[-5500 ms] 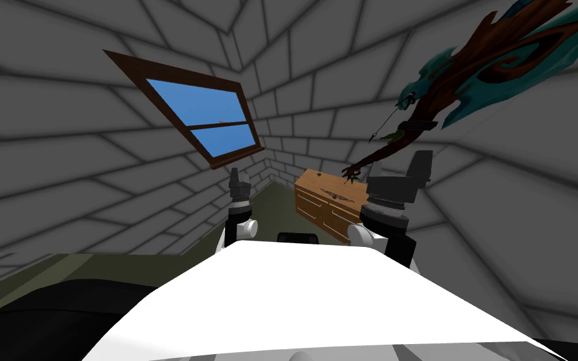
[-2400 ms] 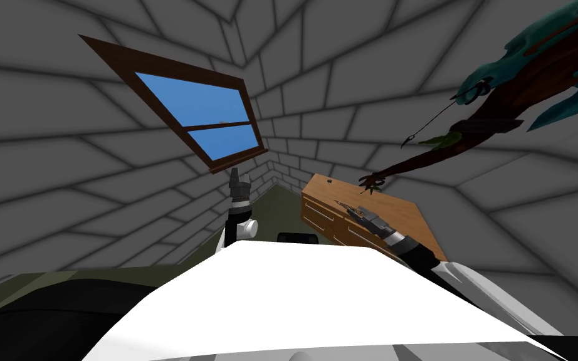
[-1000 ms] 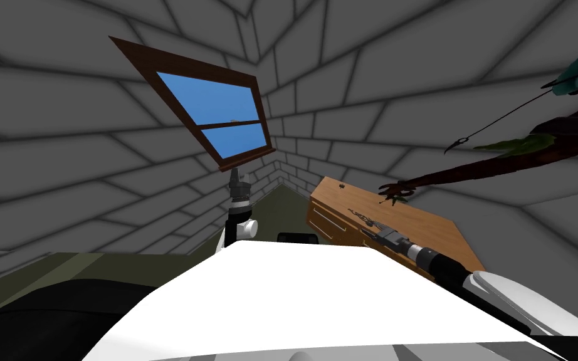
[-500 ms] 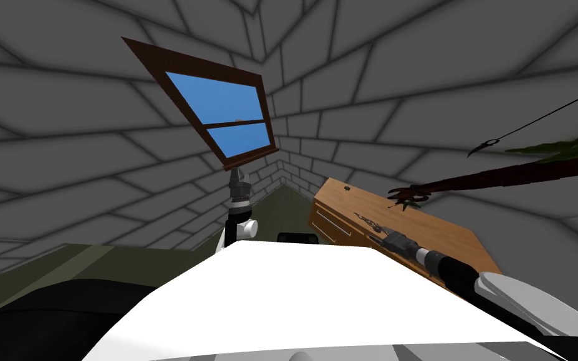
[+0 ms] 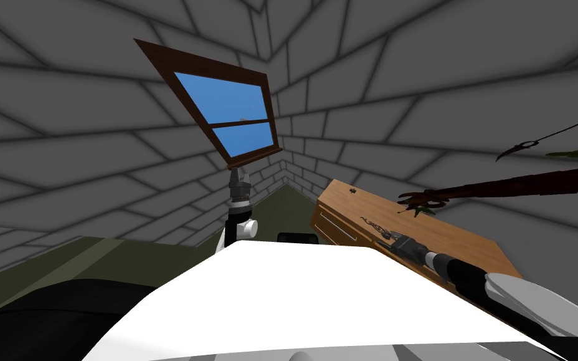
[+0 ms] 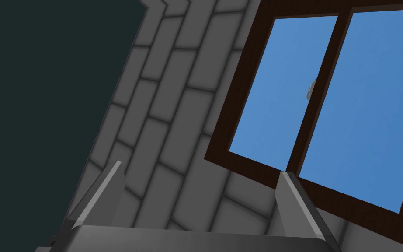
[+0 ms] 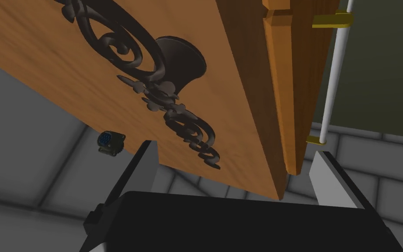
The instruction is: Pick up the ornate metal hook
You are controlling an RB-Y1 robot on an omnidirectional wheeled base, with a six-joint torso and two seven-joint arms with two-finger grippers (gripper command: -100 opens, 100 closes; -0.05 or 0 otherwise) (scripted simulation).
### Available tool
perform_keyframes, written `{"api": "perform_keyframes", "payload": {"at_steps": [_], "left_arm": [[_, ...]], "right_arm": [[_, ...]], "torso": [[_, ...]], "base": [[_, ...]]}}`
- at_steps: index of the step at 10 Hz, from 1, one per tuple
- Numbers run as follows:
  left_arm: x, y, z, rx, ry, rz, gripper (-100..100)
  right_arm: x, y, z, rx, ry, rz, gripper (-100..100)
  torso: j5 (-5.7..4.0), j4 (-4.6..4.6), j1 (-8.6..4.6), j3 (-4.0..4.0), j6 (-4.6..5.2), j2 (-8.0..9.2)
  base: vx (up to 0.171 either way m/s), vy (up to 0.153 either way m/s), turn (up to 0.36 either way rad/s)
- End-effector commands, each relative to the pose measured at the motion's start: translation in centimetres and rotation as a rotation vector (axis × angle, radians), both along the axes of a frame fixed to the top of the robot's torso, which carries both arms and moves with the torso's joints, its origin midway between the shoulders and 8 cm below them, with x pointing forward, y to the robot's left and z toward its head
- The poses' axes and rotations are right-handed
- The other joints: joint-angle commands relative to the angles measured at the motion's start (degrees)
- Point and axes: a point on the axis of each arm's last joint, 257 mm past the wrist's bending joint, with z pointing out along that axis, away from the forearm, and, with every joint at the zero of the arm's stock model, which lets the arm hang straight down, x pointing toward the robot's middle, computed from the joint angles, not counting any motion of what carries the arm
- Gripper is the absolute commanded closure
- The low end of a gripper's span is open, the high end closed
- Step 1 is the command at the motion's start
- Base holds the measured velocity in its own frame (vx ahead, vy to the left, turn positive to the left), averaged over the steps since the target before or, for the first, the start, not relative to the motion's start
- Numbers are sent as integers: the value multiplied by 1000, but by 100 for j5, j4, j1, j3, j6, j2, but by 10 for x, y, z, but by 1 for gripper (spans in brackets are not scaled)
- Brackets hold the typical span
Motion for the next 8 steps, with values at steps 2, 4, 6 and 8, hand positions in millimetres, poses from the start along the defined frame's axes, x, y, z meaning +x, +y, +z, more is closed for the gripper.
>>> {"api": "perform_keyframes", "payload": {"at_steps": [2,4,6,8], "left_arm": [[0,0,0,0,0,0,0],[0,0,0,0,0,0,0],[0,0,0,0,0,0,0],[0,0,0,0,0,0,0]], "right_arm": [[-13,-22,-7,-75,55,14,-100],[-22,-37,-11,-122,91,25,-100],[-37,-61,-14,-192,148,38,-100],[-51,-80,-17,-252,202,55,-100]], "torso": [[0,0,-3,1,2,3],[0,-1,0,-2,0,-3],[0,0,-2,1,2,3],[0,0,-2,0,2,0]], "base": [[27,26,68],[38,35,79],[31,27,93],[34,26,79]]}}
